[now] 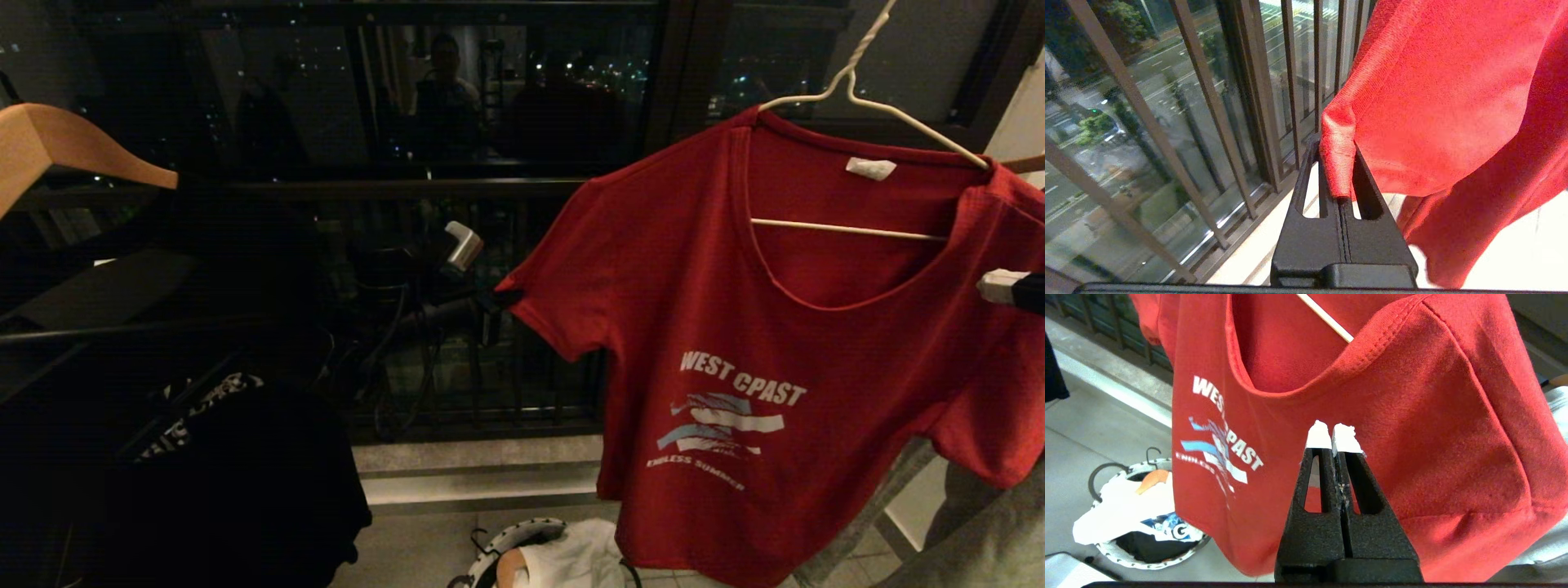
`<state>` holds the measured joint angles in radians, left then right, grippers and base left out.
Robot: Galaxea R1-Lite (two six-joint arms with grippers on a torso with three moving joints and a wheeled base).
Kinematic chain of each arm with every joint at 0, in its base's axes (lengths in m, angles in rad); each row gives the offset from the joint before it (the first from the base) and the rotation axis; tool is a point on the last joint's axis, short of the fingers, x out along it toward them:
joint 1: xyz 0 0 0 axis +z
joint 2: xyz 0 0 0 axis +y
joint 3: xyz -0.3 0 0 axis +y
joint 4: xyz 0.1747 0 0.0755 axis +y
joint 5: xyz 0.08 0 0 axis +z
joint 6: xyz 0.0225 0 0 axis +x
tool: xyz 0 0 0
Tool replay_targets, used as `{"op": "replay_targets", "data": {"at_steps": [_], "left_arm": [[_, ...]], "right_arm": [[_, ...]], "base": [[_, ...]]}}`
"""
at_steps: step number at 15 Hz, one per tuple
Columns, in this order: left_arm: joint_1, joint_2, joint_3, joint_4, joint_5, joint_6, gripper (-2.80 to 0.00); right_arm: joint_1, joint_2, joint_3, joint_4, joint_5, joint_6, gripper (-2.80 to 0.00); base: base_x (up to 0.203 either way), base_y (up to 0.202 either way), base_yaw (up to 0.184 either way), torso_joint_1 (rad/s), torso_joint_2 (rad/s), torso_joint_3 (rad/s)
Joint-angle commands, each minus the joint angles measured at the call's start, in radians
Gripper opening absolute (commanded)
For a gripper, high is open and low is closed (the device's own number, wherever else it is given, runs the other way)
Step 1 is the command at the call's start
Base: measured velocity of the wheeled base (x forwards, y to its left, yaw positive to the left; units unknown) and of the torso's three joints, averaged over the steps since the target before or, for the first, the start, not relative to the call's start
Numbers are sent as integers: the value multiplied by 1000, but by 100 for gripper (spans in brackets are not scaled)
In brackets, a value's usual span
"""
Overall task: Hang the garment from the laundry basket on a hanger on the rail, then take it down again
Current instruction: Take the clothes off the clothes rack
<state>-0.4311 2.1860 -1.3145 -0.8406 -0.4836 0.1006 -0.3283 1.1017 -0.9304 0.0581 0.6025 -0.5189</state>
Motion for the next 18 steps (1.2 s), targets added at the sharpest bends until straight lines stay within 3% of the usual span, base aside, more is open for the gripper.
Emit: {"op": "replay_targets", "data": {"at_steps": [1, 18], "left_arm": [[0, 3, 12, -3, 0, 7, -280], [3, 16, 52, -9, 5, 25, -280]], "right_arm": [[0, -2, -1, 0, 3, -3, -280], [0, -2, -2, -2, 3, -3, -280]], "base": [[0, 0, 0, 0, 0, 0], [0, 0, 0, 0, 0, 0]]}}
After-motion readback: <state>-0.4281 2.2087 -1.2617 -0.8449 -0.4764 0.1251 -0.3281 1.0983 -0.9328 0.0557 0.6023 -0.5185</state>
